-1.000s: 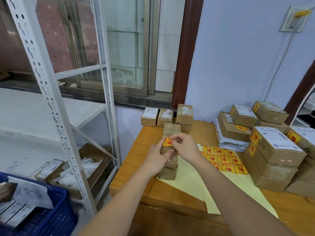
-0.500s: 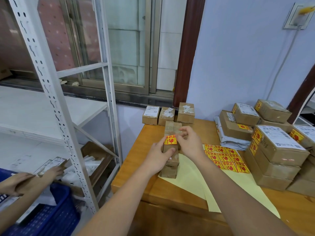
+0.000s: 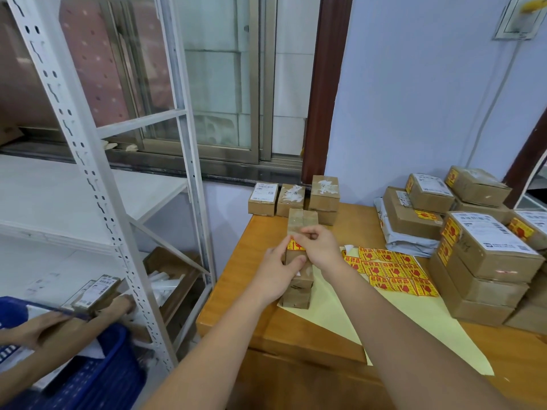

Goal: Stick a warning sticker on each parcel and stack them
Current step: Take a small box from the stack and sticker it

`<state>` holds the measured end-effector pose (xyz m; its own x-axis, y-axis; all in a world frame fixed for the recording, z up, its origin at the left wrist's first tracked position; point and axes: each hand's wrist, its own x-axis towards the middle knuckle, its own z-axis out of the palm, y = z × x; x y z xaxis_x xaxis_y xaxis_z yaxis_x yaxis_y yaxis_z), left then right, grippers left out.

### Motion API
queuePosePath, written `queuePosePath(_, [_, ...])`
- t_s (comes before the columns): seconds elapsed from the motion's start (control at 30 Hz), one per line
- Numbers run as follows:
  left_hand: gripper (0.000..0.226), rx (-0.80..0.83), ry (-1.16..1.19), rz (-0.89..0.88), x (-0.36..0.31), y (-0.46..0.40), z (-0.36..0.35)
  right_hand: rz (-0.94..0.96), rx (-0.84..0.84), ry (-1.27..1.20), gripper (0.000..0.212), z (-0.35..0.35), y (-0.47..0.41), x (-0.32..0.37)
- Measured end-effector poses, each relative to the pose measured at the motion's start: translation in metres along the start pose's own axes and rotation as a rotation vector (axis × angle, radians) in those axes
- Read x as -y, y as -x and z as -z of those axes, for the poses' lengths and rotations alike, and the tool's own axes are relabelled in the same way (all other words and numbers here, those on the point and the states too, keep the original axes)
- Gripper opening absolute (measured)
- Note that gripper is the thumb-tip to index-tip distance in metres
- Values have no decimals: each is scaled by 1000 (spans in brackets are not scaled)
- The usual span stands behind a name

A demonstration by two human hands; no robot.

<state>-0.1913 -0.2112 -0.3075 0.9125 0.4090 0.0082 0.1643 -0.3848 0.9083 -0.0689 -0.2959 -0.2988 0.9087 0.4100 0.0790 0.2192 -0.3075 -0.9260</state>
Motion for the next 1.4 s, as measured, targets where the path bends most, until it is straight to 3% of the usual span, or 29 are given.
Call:
queuePosePath(0.4, [66, -58, -17, -16, 5, 9, -10, 14, -22, -87, 34, 1, 14, -6])
queuePosePath(0.7, [27, -196, -69, -65, -1, -9, 12, 31, -3, -41, 37, 2, 20, -6])
queuePosePath(0.8, [39, -215, -94, -32, -9, -18, 10, 30, -5, -30, 37, 1, 19, -6])
queuePosePath(0.93, [49, -99, -150, 10, -10, -31, -1, 29, -9, -27, 34, 1, 19, -7])
queuePosePath(1.13, [32, -129, 128, 54, -9, -34, 2, 30, -10, -42, 33, 2, 21, -6])
queuePosePath(1.4, [21, -223, 218, 75, -9, -39, -3, 23, -8, -55, 32, 2, 25, -5])
